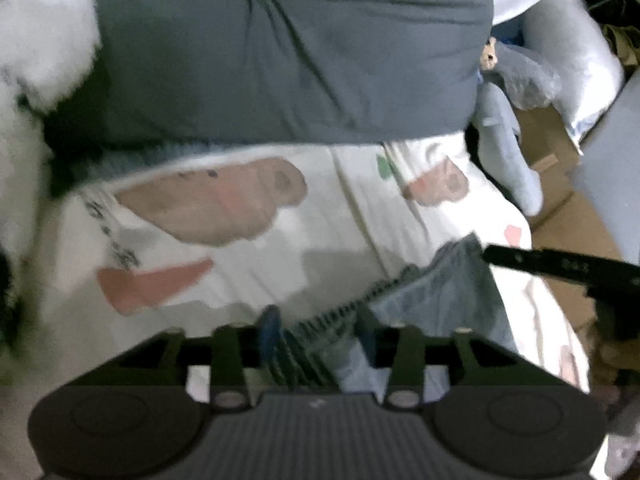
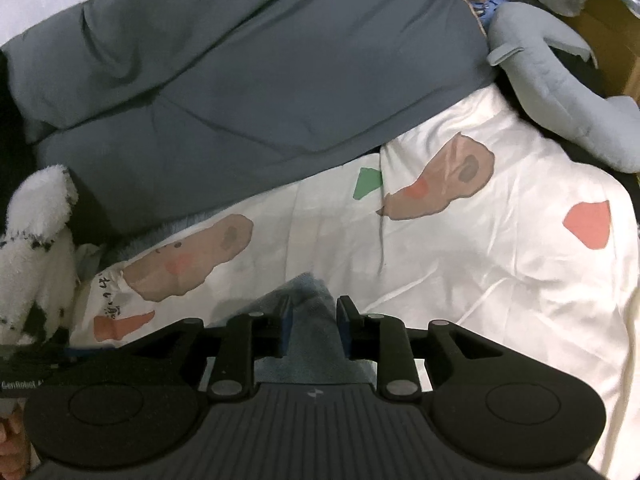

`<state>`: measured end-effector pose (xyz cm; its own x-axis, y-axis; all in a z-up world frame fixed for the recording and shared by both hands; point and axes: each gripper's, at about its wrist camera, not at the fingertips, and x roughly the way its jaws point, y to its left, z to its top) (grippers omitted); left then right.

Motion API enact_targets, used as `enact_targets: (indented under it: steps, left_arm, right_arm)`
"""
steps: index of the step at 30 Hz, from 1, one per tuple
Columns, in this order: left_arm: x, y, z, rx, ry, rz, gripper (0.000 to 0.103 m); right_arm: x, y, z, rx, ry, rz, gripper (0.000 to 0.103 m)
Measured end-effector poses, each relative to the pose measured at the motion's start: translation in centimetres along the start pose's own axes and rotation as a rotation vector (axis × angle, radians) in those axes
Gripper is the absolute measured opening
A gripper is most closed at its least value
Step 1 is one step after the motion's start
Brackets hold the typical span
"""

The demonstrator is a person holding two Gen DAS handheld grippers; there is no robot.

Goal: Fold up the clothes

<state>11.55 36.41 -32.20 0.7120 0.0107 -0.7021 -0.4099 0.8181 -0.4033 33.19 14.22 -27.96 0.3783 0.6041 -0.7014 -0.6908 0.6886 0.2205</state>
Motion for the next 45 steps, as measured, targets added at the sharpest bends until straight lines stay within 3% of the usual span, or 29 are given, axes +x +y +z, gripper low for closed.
enact_targets:
  steps: [6,11,15,21,32,38,45]
  left_arm:
    - [-1.7,-0.8,0.2,-0.010,-0.014,-0.045,0.044]
    - [-3.2,-3.0,0.0,0.007,-0.026,-0.094,0.040]
    - [-2.6,-4.0,-0.5,-0.007,0.012,-0.151,0.040]
    - [-0.1,-3.6,-1.3,0.018,0.044,-0.109,0.032]
    - [3.2,-2.0,-2.3,0.053,0.060,-0.024,0.003]
    - [3.9,-0.8,-2.8,0.059,0.051,-0.039,0.003]
    - [2.6,-1.1,-2.4,-0.018,0.041,-0.056,0.003]
  right_arm:
    - [-2.0,1.8,-1.8,-0.023,-0.044,0.062,0.026]
    - [-1.1,3.3,-3.2,-0.042,-0.023,0.124,0.020]
    - [-0.2,4.4,-3.7,-0.062,-0.018,0.140,0.018]
    - [1.6,5.1,-4.0,-0.084,-0.007,0.150,0.015]
    - [5.9,5.1,-4.4,-0.106,0.064,0.131,0.009]
    - [7.1,5.1,-5.9,-0.106,0.049,0.127,0.005]
    - [6.2,5.1,-4.7,0.007,0.094,0.097,0.009]
